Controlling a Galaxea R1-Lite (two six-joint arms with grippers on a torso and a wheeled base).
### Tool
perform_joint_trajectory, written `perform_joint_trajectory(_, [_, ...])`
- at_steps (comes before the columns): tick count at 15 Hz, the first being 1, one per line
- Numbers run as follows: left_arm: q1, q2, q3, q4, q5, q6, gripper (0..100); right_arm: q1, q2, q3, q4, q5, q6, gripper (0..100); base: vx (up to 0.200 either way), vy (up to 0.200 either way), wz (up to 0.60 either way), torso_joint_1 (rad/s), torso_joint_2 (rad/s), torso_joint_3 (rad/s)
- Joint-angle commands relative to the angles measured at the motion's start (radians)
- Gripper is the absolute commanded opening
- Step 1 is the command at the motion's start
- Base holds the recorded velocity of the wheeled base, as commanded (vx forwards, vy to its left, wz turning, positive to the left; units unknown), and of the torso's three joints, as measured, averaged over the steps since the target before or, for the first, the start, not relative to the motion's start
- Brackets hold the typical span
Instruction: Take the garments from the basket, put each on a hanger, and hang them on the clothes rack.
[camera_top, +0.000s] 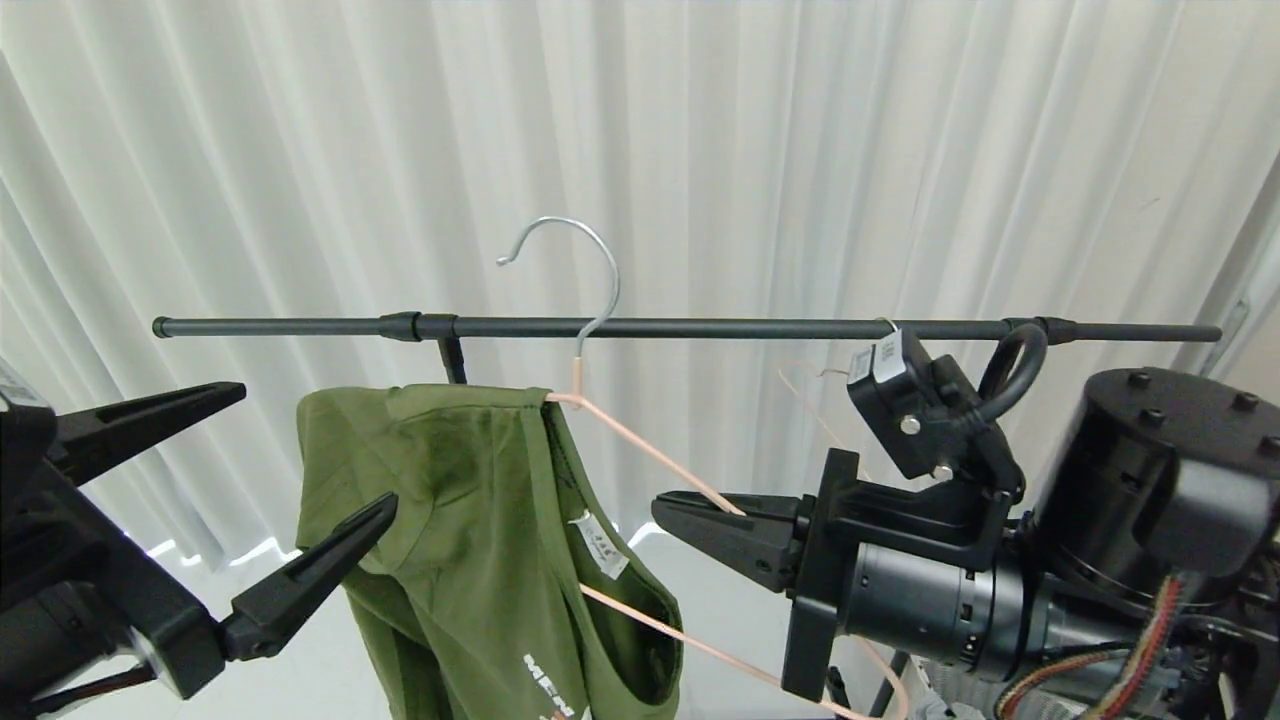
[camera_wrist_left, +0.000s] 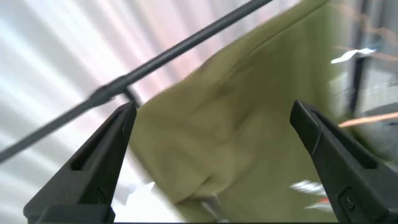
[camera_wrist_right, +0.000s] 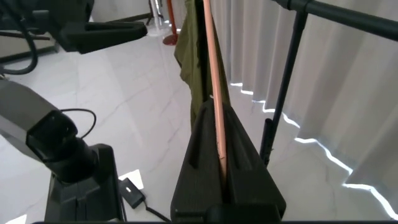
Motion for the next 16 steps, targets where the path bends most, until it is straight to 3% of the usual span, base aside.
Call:
perform_joint_trajectory(1, [0.014,-0.006,0.014,0.000,0.001,0.040,100,0.001,-0.041,0.056,-0.005,0.003,-0.012,0,0.000,0.000,0.00,0.000,0.00,0.000])
perform_joint_trajectory(4, [0.014,0.033,0.031,0.000,0.002,0.121,100,0.005,-0.053,0.114,-0.051,0.004,-0.038,0,0.000,0.000,0.00,0.000,0.00,0.000])
perform_joint_trajectory(7, [0.014,0.088,0.007,-0.003,0.002,0.253,100,0.006,-0.055,0.118,-0.056,0.029,-0.060,0,0.000,0.000,0.00,0.000,0.00,0.000])
perform_joint_trajectory(16, [-0.012,0.160,-0.047,-0.003,-0.010,0.270,100,0.034,-0.061,0.158,-0.093,0.069,-0.069,0,0.000,0.000,0.00,0.000,0.00,0.000])
